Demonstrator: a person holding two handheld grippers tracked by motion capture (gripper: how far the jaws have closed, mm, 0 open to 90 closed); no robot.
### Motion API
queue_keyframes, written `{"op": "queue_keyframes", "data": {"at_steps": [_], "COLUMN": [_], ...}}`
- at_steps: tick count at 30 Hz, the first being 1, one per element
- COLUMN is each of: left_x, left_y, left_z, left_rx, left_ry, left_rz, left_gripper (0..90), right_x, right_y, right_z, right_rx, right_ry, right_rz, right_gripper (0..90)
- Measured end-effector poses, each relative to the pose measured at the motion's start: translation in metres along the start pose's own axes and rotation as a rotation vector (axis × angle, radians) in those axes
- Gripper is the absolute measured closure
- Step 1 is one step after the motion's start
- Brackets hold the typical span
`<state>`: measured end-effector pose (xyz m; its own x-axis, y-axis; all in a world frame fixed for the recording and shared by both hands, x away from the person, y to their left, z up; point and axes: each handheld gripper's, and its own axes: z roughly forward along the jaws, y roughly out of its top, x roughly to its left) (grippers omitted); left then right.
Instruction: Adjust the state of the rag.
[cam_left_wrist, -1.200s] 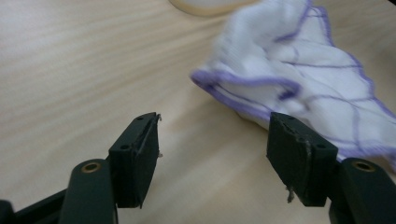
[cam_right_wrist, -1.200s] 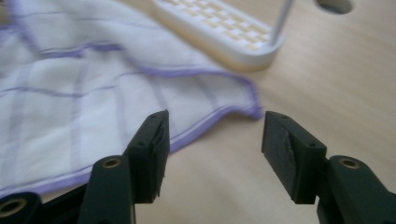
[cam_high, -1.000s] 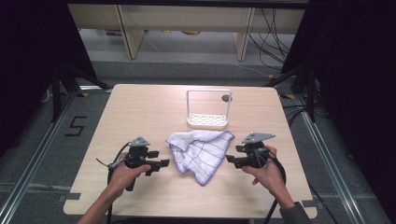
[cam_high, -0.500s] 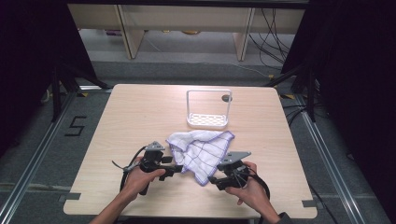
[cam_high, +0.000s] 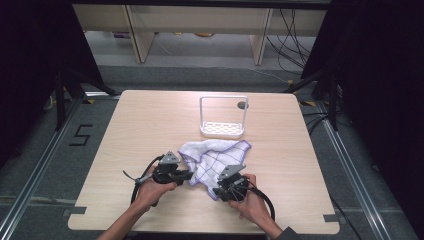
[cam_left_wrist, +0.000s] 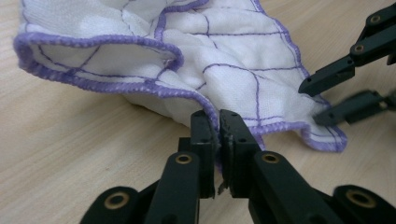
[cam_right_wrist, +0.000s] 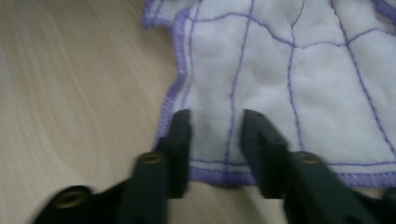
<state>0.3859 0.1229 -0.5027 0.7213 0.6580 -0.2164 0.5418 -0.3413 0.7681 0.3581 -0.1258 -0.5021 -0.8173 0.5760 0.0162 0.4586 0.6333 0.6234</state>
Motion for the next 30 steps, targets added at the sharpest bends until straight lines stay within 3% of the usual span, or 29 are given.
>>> {"op": "queue_keyframes", "data": {"at_steps": [1, 2, 3, 4, 7, 8, 11, 17, 21, 23, 25, 26, 27, 28, 29, 30], "left_x": [0.001, 0.001, 0.003, 0.003, 0.005, 0.006, 0.009, 0.008, 0.000, -0.003, -0.013, -0.014, -0.016, -0.016, -0.017, -0.016], "left_y": [0.001, 0.001, 0.001, 0.001, 0.002, 0.002, 0.001, -0.024, -0.046, -0.050, -0.062, -0.064, -0.064, -0.064, -0.063, -0.059], "left_z": [-0.002, -0.004, -0.008, -0.009, -0.021, -0.023, -0.032, -0.057, -0.060, -0.059, -0.055, -0.054, -0.055, -0.055, -0.057, -0.061], "left_rx": [0.005, 0.006, 0.016, 0.003, -0.005, -0.006, -0.012, 0.010, 0.063, 0.066, 0.126, 0.130, 0.124, 0.124, 0.119, 0.093], "left_ry": [-0.014, -0.016, -0.014, -0.025, -0.029, -0.036, -0.036, -0.049, -0.071, -0.077, -0.081, -0.082, -0.089, -0.089, -0.075, -0.045], "left_rz": [0.006, 0.007, 0.028, 0.013, 0.014, 0.014, 0.022, 0.027, 0.037, 0.033, 0.072, 0.077, 0.059, 0.059, 0.064, 0.050], "left_gripper": [85.1, 85.9, 86.1, 86.2, 86.3, 86.4, 86.6, 86.9, 87.0, 86.9, 85.7, 84.6, 82.9, 76.7, 76.7, 64.9], "right_x": [-0.004, -0.006, -0.010, -0.012, -0.019, -0.021, -0.028, -0.037, -0.031, -0.030, -0.027, -0.027, -0.026, -0.027, -0.027, -0.027], "right_y": [-0.001, -0.002, -0.002, -0.003, -0.005, -0.006, -0.011, -0.033, -0.053, -0.058, -0.067, -0.069, -0.069, -0.070, -0.070, -0.069], "right_z": [-0.001, -0.004, -0.006, -0.012, -0.028, -0.032, -0.049, -0.073, -0.080, -0.078, -0.074, -0.072, -0.073, -0.069, -0.069, -0.073], "right_rx": [-0.001, -0.017, -0.023, -0.032, -0.041, -0.064, -0.065, -0.060, -0.010, -0.015, 0.015, 0.021, 0.058, 0.044, 0.044, 0.035], "right_ry": [0.010, 0.012, 0.026, 0.025, 0.032, 0.055, 0.036, 0.037, 0.068, 0.069, 0.089, 0.099, 0.106, 0.098, 0.098, 0.100], "right_rz": [-0.022, 0.005, -0.014, 0.008, 0.002, -0.012, 0.012, 0.016, 0.007, -0.006, 0.016, 0.024, 0.047, 0.039, 0.039, 0.085], "right_gripper": [81.9, 85.5, 86.3, 87.0, 87.7, 87.8, 87.9, 87.9, 87.8, 87.8, 86.7, 85.6, 82.7, 77.7, 77.7, 66.2]}}
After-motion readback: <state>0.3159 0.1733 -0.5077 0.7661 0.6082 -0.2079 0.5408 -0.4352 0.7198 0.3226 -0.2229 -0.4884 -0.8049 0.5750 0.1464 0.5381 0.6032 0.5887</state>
